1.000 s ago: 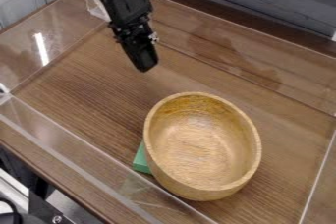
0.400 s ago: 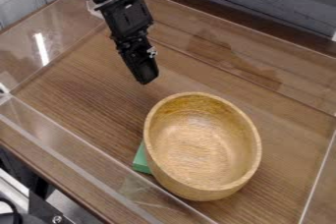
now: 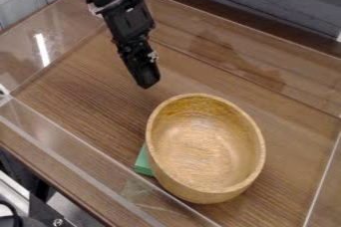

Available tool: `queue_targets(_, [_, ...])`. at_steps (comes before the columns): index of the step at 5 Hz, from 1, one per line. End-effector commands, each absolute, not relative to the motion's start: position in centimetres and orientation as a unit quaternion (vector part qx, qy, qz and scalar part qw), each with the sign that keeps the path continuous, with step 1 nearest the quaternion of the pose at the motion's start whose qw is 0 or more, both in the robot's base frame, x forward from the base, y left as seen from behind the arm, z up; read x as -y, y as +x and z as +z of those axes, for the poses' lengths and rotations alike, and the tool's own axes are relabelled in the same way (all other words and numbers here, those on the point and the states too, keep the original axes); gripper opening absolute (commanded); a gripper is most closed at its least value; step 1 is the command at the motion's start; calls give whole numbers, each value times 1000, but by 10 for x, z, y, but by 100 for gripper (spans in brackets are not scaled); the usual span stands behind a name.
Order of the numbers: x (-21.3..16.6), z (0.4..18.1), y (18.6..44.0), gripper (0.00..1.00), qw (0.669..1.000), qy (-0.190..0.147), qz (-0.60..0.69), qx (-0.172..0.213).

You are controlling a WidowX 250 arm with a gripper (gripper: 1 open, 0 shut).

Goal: Remove the green block from inside the brown bowl and put it on the table

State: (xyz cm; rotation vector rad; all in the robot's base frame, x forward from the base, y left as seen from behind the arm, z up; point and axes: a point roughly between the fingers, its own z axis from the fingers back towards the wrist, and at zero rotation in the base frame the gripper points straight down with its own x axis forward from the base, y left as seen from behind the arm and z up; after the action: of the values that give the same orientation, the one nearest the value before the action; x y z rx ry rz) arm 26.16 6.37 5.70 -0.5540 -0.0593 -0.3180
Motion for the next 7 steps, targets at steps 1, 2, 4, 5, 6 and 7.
queue_targets(1, [-70,62,263,0,951,-262,-157,44])
queue_targets(2, [-73,59,261,0,952,-262,-153,45])
queue_targets(4, [-75,56,263,0,952,-263,-146,50])
queue_targets(5, [-75,55,264,0,953,-264,-142,51])
queue_targets(6, [-76,55,265,0,953,-265,-137,53])
queue_targets(7, [-76,55,265,0,953,-266,-132,54])
